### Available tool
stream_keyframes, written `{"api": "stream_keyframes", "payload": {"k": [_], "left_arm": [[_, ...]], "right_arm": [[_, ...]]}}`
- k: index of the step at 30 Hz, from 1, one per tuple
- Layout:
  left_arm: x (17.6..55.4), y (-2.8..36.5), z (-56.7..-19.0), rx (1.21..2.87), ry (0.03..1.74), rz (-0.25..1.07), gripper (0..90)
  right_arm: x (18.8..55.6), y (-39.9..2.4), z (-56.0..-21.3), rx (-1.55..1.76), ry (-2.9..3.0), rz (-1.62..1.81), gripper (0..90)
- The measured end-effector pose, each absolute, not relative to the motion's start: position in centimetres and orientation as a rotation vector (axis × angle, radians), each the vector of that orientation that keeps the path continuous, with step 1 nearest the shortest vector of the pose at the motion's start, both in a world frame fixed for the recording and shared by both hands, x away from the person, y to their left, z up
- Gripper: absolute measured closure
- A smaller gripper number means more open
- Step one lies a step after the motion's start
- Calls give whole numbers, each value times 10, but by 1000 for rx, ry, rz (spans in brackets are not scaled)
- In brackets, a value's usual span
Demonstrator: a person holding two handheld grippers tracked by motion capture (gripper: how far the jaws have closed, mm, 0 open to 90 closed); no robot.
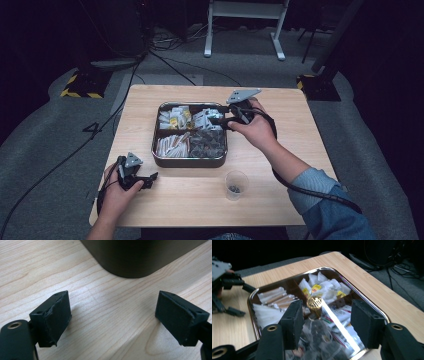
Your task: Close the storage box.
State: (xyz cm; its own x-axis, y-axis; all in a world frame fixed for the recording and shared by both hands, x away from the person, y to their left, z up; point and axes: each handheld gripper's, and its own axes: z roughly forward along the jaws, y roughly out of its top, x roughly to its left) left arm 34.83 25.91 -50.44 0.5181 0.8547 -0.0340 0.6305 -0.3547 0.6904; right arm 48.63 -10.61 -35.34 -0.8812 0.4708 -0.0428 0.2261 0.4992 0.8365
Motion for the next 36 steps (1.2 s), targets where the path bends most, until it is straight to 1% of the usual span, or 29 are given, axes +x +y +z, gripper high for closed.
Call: {"api": "stream_keyframes", "payload": {"k": [3,17,19,23,36], "left_arm": [[348,260,-504,2103,1208,446,146],[348,260,-504,2102,1207,445,141],[347,257,-504,2087,1236,448,140],[348,256,-504,2104,1225,451,115],[347,257,-504,2104,1224,450,115]], "right_arm": [[483,-118,-353,577,2485,1318,441],[463,-174,-352,602,2468,1268,428],[460,-183,-354,613,2457,1267,421],[454,-203,-359,672,2443,1297,415],[430,-260,-390,816,2385,1225,394]]}}
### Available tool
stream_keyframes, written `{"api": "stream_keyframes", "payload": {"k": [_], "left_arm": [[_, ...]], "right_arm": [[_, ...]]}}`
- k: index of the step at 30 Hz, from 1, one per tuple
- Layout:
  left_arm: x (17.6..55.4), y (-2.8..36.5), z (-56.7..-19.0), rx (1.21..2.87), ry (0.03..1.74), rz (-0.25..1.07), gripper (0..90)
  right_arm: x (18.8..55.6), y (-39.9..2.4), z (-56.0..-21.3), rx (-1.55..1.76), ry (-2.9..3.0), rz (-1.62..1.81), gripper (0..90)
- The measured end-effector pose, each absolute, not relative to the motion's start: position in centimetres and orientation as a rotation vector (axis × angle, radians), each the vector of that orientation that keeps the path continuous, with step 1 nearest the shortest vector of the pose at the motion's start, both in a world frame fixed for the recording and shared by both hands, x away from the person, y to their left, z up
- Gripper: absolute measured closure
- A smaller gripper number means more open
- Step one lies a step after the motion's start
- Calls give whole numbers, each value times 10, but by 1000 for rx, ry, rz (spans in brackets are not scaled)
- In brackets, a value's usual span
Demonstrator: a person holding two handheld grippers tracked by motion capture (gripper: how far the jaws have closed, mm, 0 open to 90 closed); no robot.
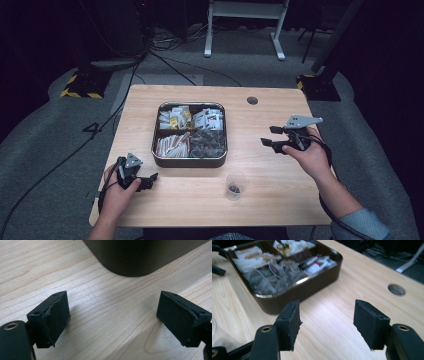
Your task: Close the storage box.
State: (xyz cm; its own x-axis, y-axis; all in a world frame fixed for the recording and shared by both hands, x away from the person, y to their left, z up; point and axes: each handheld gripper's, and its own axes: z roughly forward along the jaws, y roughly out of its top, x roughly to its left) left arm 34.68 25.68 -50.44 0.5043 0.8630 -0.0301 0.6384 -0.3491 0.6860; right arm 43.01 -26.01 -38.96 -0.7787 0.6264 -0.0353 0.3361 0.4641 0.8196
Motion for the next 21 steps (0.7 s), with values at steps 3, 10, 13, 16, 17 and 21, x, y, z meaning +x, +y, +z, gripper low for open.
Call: {"api": "stream_keyframes", "payload": {"k": [3,10,13,16,17,21], "left_arm": [[347,257,-504,2103,1223,451,115],[347,257,-504,2103,1223,451,115],[347,257,-504,2103,1223,451,115],[347,257,-505,2103,1223,451,115],[347,257,-504,2104,1223,451,114],[347,257,-504,2103,1223,451,115]], "right_arm": [[423,-269,-396,843,2388,1202,403],[412,-289,-418,913,2373,1163,399],[408,-300,-429,957,2365,1201,388],[405,-309,-442,1002,2357,1229,388],[405,-310,-445,1008,2367,1216,388],[401,-318,-454,1038,2366,1206,387]]}}
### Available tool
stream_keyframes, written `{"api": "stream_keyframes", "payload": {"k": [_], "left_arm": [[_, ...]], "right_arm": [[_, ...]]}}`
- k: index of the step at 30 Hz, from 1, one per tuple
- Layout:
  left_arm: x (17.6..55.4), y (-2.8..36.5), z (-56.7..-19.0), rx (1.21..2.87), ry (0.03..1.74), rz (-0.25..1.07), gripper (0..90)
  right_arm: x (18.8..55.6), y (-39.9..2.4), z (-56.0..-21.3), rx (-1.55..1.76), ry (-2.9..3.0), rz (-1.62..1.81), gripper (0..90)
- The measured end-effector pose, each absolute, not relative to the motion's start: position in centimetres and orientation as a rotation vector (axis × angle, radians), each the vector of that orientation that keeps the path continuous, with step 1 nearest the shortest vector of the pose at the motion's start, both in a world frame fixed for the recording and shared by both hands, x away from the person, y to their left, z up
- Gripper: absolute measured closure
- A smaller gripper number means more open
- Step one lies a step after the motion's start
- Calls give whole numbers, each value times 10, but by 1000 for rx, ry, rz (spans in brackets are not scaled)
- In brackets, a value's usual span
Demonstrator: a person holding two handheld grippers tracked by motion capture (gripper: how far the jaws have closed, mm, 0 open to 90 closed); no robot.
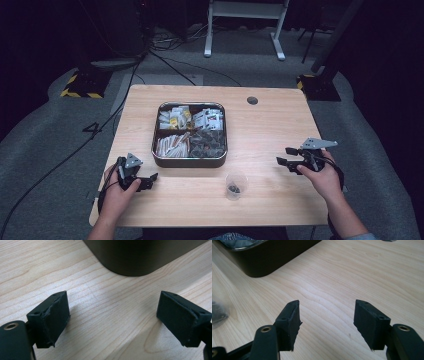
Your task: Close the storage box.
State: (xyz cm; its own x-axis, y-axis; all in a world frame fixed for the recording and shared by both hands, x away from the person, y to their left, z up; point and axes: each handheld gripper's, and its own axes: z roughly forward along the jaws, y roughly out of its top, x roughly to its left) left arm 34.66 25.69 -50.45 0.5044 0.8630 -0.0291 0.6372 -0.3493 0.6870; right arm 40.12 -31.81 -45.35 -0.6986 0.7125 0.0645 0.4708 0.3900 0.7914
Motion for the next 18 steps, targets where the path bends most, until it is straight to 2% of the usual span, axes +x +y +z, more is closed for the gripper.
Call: {"api": "stream_keyframes", "payload": {"k": [13,18], "left_arm": [[347,257,-504,2109,1220,445,108],[347,257,-504,2112,1218,447,107]], "right_arm": [[400,-322,-479,1045,2380,1127,361],[400,-321,-483,1014,2388,1064,322]]}}
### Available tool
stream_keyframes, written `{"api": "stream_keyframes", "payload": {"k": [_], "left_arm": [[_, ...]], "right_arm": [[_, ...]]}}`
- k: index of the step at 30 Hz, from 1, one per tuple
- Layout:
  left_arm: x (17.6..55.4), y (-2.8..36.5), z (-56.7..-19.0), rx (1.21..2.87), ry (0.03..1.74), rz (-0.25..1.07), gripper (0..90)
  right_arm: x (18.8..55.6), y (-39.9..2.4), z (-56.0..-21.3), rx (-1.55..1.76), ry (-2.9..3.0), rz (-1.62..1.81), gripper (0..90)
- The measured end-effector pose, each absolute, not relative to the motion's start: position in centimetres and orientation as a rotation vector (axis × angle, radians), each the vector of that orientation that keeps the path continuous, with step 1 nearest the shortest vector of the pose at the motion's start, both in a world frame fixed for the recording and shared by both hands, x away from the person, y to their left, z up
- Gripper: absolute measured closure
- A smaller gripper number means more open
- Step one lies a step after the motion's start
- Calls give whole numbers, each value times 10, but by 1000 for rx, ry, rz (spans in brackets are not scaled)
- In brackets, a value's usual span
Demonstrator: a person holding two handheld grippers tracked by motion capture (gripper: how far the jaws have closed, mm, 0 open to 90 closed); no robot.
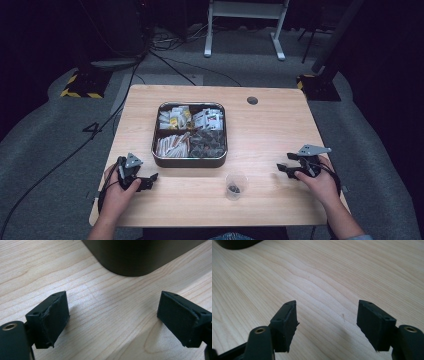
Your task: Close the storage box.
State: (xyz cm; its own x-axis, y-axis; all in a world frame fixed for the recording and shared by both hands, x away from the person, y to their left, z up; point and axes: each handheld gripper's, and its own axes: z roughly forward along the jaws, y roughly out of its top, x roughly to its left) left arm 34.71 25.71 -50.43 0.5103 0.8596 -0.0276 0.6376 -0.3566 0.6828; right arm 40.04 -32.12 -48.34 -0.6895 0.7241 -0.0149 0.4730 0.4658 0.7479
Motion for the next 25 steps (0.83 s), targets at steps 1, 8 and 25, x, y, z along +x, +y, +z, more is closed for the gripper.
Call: {"api": "stream_keyframes", "payload": {"k": [1,8,25], "left_arm": [[347,257,-504,2113,1218,447,107],[347,257,-504,2112,1218,447,107],[348,257,-504,2116,1208,444,103]], "right_arm": [[401,-321,-484,1012,2390,1055,311],[403,-319,-497,1000,2462,958,154],[406,-316,-504,1069,2405,1019,55]]}}
